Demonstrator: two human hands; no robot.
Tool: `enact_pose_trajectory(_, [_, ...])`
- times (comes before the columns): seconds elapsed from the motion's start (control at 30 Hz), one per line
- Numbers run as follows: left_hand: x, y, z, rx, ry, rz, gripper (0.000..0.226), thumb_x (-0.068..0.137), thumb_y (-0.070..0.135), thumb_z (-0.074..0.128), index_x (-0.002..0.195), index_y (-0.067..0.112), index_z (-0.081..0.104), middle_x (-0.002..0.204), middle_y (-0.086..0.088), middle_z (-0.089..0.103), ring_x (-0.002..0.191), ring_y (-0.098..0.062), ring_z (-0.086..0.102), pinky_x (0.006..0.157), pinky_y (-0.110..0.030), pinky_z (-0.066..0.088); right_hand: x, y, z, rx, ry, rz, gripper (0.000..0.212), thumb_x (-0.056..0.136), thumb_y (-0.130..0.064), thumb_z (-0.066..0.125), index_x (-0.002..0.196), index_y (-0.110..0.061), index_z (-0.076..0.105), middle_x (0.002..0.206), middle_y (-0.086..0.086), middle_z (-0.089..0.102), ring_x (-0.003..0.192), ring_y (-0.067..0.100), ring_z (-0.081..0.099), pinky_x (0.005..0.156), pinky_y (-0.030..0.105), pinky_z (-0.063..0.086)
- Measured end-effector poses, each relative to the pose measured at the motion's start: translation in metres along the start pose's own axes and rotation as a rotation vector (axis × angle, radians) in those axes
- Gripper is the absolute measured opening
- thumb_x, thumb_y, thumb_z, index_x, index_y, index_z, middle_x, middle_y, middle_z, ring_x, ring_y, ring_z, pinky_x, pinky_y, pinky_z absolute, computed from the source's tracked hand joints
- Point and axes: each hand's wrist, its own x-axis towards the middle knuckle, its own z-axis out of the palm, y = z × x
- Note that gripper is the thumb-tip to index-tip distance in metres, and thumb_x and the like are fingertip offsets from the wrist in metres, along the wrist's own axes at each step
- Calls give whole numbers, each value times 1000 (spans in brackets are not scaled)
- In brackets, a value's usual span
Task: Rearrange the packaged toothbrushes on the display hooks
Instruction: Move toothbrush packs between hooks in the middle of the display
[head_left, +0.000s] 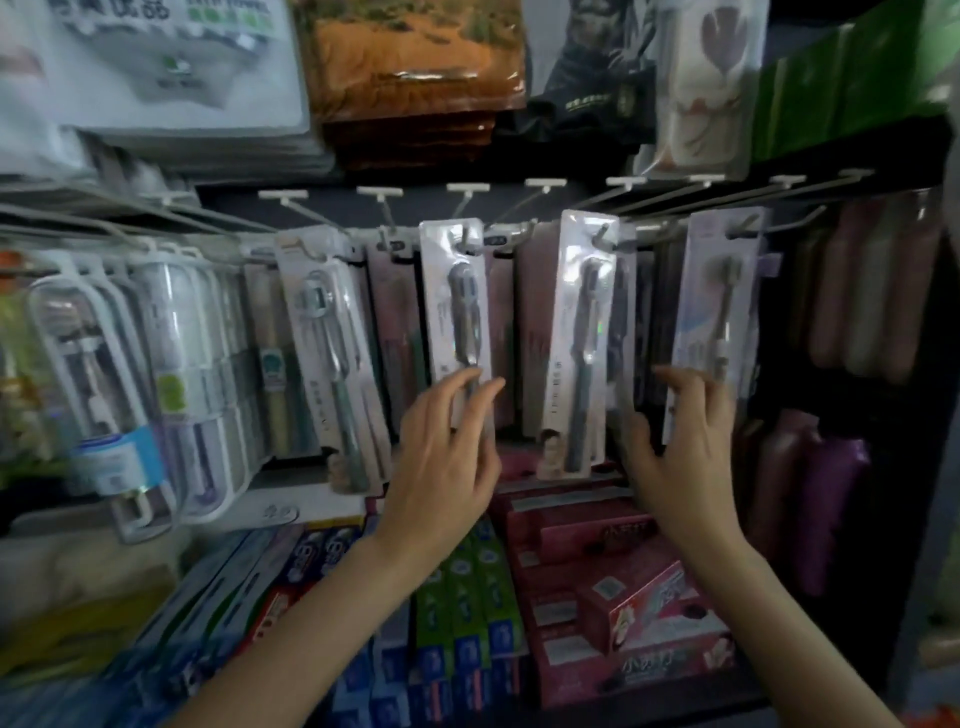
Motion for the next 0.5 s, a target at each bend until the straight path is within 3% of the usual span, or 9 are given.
enact_pose_trajectory(0.13, [-12, -37, -32, 47, 88, -109, 44, 84, 13, 44, 127, 19, 37, 129, -5, 36, 118, -22, 38, 101, -33, 29, 3, -55, 27, 129, 1, -212, 29, 85, -1, 52, 113, -1, 50, 107, 8, 42, 98, 12, 41, 85, 11, 33])
enact_pose_trajectory(0.23, [-28, -70, -59, 112, 113, -176, 52, 77, 3, 52, 127, 15, 41, 127, -7, 39, 116, -23, 39, 99, -34, 29, -7, -94, 60, 207, -63, -287, 28, 84, -6, 47, 112, -3, 51, 107, 9, 44, 97, 14, 44, 86, 17, 35])
enact_pose_trajectory(0.37, [-51, -110, -94, 269, 87, -243, 46, 80, 10, 47, 124, 15, 40, 125, -12, 44, 114, -27, 40, 97, -41, 33, -25, -141, 104, 280, -200, -337, 30, 84, 1, 53, 113, -4, 51, 109, 7, 45, 96, 16, 50, 82, 24, 44])
enact_pose_trajectory(0.5, [-63, -140, -112, 336, 68, -230, 41, 81, 10, 51, 122, 10, 48, 125, -14, 46, 115, -28, 40, 98, -40, 29, -31, -172, 141, 314, -263, -381, 31, 82, 5, 56, 112, -5, 52, 109, 10, 47, 98, 16, 49, 85, 21, 42])
